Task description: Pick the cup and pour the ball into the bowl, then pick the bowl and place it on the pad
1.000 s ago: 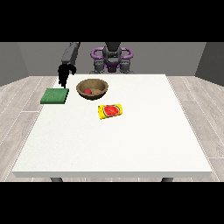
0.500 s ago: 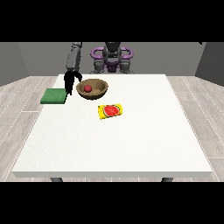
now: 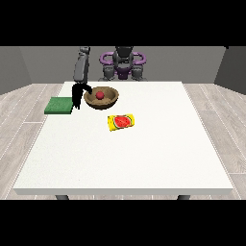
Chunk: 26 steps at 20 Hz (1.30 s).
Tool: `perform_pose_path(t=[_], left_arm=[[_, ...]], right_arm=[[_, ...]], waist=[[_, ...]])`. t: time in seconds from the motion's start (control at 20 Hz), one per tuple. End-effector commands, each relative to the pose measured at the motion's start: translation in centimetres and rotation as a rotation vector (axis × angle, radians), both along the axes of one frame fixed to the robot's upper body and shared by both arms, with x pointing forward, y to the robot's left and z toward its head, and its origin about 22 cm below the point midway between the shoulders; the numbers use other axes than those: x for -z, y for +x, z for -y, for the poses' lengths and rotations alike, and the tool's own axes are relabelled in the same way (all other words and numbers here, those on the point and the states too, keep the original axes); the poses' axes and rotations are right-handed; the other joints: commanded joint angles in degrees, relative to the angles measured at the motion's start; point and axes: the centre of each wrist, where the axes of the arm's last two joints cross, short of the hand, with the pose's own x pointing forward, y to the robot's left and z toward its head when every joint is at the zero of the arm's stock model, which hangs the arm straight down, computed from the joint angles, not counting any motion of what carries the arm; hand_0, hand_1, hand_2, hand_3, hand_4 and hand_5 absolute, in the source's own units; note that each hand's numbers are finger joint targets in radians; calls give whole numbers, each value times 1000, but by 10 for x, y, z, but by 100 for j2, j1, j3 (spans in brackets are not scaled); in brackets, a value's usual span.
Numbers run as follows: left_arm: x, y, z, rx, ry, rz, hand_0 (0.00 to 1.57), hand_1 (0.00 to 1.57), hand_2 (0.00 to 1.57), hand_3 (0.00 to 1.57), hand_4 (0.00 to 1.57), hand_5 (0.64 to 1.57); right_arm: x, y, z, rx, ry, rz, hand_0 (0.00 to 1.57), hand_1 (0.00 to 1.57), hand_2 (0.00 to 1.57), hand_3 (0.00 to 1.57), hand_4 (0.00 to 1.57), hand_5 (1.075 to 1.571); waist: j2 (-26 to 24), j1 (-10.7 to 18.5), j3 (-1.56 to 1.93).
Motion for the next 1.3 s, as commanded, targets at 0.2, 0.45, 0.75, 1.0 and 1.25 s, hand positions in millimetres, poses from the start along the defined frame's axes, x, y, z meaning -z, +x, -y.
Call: perform_pose_path(t=[0.2, 0.45, 0.75, 1.0, 1.25], left_arm=[[-10, -8, -7, 13, 0, 23, 0, 0, 0, 0, 1020, 1538], [-19, -12, -16, 9, 0, 18, 0, 0, 0, 0, 1024, 1545], [-35, -20, -26, 48, 0, 80, 0, 0, 0, 0, 1018, 1536], [-37, -22, -29, 51, -5, 83, 0, 0, 0, 0, 1092, 1514], [-17, -18, -29, 44, -6, 14, 0, 0, 0, 0, 1170, 1531]], right_arm=[[6, 11, -21, -6, -3, -23, 0, 0, 0, 0, 430, 1546], [7, 16, -52, -3, -5, -7, 0, 0, 0, 0, 472, 1547], [30, -24, 6, 183, -138, -277, 1571, 1571, 1571, 785, 844, 1487], [26, -38, 35, 252, -272, -292, 1571, 1571, 1571, 1534, 927, 1511], [-15, -8, 57, 278, -360, -331, 1571, 1571, 1571, 1242, 1001, 1546]], waist=[[210, 87, 74], [148, 74, 74], [526, 352, 68], [552, 389, 62], [132, 327, 45]])
